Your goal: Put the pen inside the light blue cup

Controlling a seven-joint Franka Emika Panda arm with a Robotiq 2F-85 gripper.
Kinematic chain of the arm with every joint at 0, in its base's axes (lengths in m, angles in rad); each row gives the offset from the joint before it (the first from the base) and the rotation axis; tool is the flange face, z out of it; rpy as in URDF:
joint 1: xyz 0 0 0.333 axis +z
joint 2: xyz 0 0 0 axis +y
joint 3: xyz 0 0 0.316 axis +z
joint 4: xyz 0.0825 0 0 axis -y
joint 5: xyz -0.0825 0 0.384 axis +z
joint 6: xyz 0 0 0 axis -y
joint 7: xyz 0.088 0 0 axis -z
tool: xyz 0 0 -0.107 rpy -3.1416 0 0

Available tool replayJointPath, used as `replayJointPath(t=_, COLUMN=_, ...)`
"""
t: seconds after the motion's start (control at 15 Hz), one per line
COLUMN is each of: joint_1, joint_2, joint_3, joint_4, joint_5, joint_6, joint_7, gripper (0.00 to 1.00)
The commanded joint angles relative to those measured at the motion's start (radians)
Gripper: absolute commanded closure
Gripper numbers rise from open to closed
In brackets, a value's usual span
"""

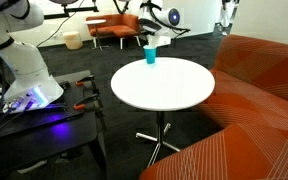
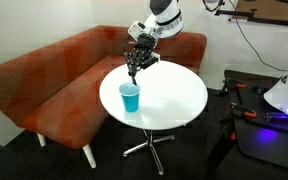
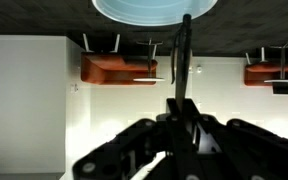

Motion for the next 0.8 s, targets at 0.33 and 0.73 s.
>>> replayJointPath(t=0.33, joint_1=0.046, joint_2=0.019, joint_3=-0.04, joint_4=0.027, joint_5=0.061, joint_6=0.064, joint_7=-0.016, gripper=0.97)
replayJointPath(t=0.73, joint_1=0.095, joint_2=0.068, joint_3=-0.054, joint_4=0.075, joint_5=0.077, joint_6=0.145, joint_7=0.007, gripper=0.97)
